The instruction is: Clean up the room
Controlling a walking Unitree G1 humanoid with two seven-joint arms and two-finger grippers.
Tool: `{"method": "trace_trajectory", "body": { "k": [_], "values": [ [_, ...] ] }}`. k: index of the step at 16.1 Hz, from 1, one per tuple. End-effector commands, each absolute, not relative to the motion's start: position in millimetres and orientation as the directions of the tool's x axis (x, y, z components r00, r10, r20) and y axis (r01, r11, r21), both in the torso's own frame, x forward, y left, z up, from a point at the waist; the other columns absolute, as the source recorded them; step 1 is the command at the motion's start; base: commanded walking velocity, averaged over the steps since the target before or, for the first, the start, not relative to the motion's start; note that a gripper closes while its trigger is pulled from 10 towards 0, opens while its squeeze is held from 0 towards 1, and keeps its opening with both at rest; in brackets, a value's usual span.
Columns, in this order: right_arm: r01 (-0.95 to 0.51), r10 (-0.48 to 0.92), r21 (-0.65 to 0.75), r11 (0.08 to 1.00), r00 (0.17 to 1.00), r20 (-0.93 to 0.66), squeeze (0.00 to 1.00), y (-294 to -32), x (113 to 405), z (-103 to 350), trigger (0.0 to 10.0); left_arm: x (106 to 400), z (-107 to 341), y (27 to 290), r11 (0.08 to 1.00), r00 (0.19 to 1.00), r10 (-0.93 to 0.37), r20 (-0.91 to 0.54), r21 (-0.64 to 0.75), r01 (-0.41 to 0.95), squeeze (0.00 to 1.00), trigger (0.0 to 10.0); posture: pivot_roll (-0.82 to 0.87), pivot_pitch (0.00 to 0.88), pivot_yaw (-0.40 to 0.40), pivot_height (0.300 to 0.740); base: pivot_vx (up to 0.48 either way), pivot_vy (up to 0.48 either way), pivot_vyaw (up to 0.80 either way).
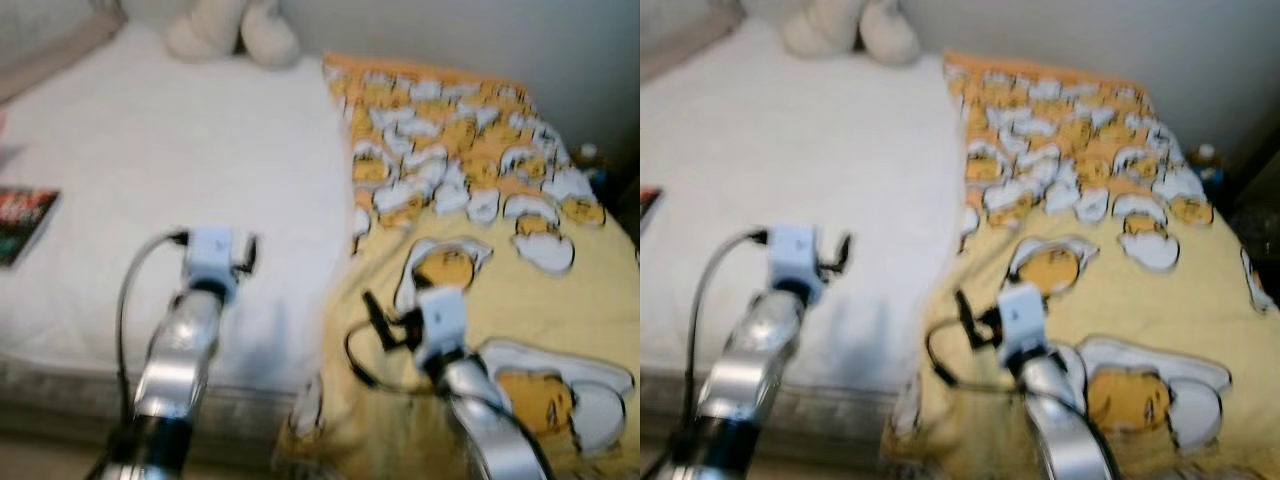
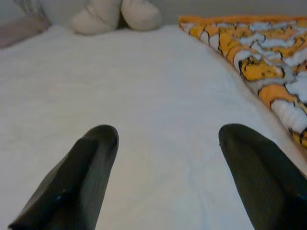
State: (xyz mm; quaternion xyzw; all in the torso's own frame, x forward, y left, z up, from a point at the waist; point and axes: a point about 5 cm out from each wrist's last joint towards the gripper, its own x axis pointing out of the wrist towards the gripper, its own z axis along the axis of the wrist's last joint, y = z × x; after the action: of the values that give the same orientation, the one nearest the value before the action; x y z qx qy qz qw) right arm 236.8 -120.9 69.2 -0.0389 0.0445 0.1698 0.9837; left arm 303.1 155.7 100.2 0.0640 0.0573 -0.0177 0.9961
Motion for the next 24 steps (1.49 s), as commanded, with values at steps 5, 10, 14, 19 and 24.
{"method": "trace_trajectory", "body": {
  "k": [5, 10, 14, 19, 24],
  "values": [
    [-0.296, 0.284, -0.082, 0.952, 0.950, -0.133, 0.00, -137, 233, 65, 10.0, 308, 108, 133, 0.987, 0.989, -0.115, -0.088, 0.102, 0.124, 0.00, 10.0, -0.05, 0.027, -0.041, 0.740, 0.139, -0.061, 0.00],
    [-0.298, 0.287, -0.072, 0.952, 0.949, -0.132, 0.00, -134, 229, 65, 10.0, 308, 102, 117, 0.951, 0.951, -0.273, -0.143, 0.108, 0.289, 0.00, 10.0, -0.04, 0.052, -0.034, 0.740, 0.000, 0.000, 0.00],
    [-0.308, 0.294, -0.067, 0.949, 0.942, -0.164, 0.00, -128, 208, 60, 10.0, 332, 73, 116, 0.918, 0.887, -0.314, -0.340, 0.128, 0.374, 0.00, 10.0, -0.08, 0.115, 0.001, 0.740, 0.000, 0.000, 0.00],
    [-0.288, 0.273, -0.063, 0.955, 0.945, -0.179, 0.00, -132, 192, 61, 10.0, 342, 58, 115, 0.922, 0.861, -0.285, -0.422, 0.126, 0.367, 0.00, 10.0, -0.13, 0.126, 0.026, 0.740, 0.000, 0.000, 0.00],
    [-0.271, 0.256, -0.061, 0.961, 0.950, -0.181, 0.00, -133, 180, 63, 10.0, 351, 60, 118, 0.923, 0.867, -0.260, -0.425, 0.156, 0.353, 0.00, 10.0, -0.16, 0.118, 0.045, 0.740, 0.000, 0.000, 0.00]
  ]
}}
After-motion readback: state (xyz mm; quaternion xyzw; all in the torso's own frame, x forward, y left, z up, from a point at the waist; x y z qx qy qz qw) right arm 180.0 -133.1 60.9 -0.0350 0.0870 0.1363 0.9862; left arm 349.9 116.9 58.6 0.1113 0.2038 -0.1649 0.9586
